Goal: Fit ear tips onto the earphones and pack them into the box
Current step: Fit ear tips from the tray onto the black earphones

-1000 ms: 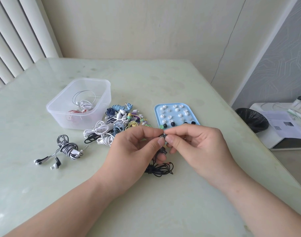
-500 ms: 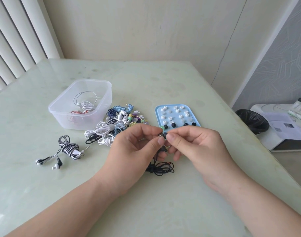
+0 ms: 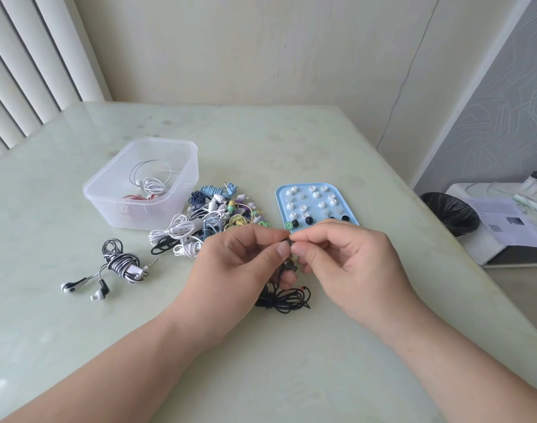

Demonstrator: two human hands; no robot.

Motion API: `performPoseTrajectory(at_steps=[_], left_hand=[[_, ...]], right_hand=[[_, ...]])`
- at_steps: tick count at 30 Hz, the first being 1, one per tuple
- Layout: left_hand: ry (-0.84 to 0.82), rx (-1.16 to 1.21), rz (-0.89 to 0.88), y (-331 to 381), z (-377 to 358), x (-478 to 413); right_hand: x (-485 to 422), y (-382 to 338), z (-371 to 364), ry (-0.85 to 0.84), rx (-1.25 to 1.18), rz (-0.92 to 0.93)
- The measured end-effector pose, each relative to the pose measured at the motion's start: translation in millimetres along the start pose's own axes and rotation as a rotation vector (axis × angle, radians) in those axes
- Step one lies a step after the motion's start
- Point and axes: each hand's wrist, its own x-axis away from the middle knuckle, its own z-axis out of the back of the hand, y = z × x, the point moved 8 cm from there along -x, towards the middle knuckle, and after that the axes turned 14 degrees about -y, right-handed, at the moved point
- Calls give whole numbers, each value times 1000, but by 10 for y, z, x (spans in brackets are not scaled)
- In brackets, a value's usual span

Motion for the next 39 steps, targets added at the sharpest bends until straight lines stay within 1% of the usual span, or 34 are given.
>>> performPoseTrajectory(at_steps=[1, 3, 7, 11, 15, 20, 25, 27, 30, 32, 39], left_hand=[[-1, 18, -1, 2, 2, -1], [-1, 43, -9, 15, -5, -5], [7, 40, -21, 24, -5, -11], [12, 42, -18, 14, -4, -15], [20, 47, -15, 10, 6, -18], [29, 46, -9, -2, 26, -16], [24, 58, -12, 4, 22, -15], [22, 74, -13, 9, 18, -13], [31, 60, -5, 1, 28, -12], [40, 52, 3, -12, 39, -12], [40, 32, 6, -8, 38, -11]], right_hand=[[1, -11, -12, -2, 27, 23], [2, 1, -5, 6, -5, 11], [7, 49, 10, 4, -219, -79], [7, 93, 4, 20, -307, -124], [21, 150, 10, 61, -467, -180], [13, 179, -37, 32, -501, -198], [27, 216, -107, 44, -574, -214], [24, 231, -151, 32, -650, -230], [24, 274, -224, 7, -824, -279], [18, 293, -243, -5, -889, -305], [8, 326, -227, -24, -849, -310]])
